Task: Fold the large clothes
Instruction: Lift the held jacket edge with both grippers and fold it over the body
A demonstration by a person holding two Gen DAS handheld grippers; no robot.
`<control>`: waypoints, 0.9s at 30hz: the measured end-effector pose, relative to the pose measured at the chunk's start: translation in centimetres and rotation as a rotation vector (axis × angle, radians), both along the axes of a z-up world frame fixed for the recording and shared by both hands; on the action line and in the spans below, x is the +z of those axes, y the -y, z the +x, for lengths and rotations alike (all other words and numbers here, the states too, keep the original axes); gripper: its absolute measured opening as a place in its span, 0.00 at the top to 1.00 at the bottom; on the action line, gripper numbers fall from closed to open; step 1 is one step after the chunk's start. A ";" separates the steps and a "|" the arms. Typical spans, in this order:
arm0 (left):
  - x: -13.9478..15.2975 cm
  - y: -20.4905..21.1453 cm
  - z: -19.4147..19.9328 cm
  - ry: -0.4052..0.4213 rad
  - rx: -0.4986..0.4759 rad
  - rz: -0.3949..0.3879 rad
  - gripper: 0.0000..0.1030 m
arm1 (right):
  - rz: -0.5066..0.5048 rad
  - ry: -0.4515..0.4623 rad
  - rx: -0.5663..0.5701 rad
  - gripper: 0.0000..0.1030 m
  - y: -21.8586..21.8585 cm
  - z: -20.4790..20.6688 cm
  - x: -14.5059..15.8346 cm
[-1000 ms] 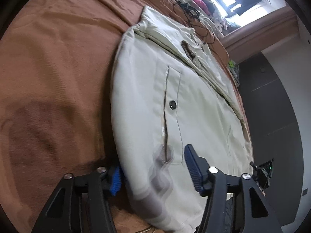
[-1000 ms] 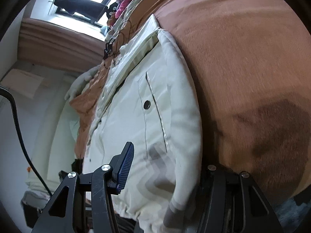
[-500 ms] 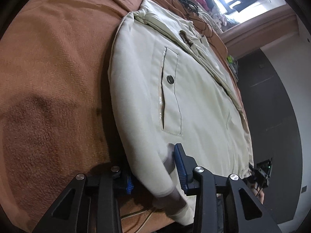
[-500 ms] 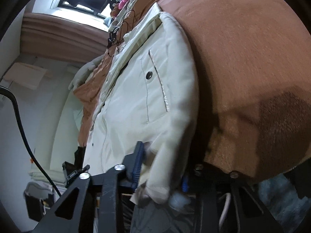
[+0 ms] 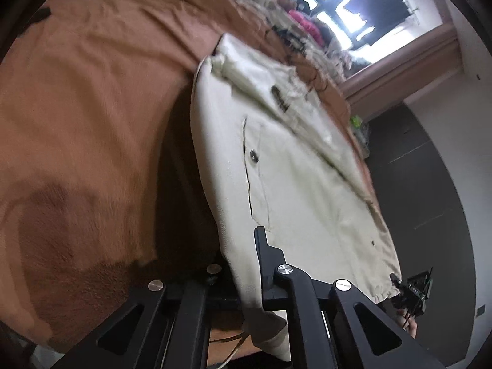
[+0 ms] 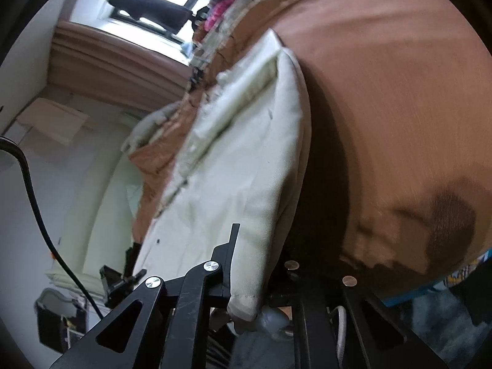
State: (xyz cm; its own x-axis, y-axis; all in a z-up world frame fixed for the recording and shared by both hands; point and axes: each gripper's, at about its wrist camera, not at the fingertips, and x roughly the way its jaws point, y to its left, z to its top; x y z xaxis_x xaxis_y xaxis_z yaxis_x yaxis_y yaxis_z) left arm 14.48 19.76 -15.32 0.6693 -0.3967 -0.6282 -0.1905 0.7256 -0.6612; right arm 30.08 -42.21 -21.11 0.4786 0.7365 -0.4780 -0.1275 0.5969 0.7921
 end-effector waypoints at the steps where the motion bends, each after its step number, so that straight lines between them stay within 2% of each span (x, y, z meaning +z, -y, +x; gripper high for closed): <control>1: 0.6 -0.1 -0.2 0.013 0.004 0.000 0.94 | 0.000 0.021 0.003 0.89 -0.2 0.0 1.0; 7: 4.5 -1.0 -1.7 0.093 0.035 -0.025 0.95 | 0.009 0.128 0.014 0.89 -0.7 -0.2 6.1; 18: 14.6 -1.1 -4.8 0.237 0.050 0.030 0.95 | -0.003 0.360 0.052 0.89 -2.6 -2.3 16.7; 23: 18.3 -1.5 -7.5 0.287 0.074 0.051 0.95 | 0.020 0.437 0.066 0.90 -2.8 -4.1 19.8; 27: 20.2 -1.4 -10.2 0.307 0.082 0.069 0.95 | 0.036 0.473 0.092 0.90 -2.8 -5.9 21.4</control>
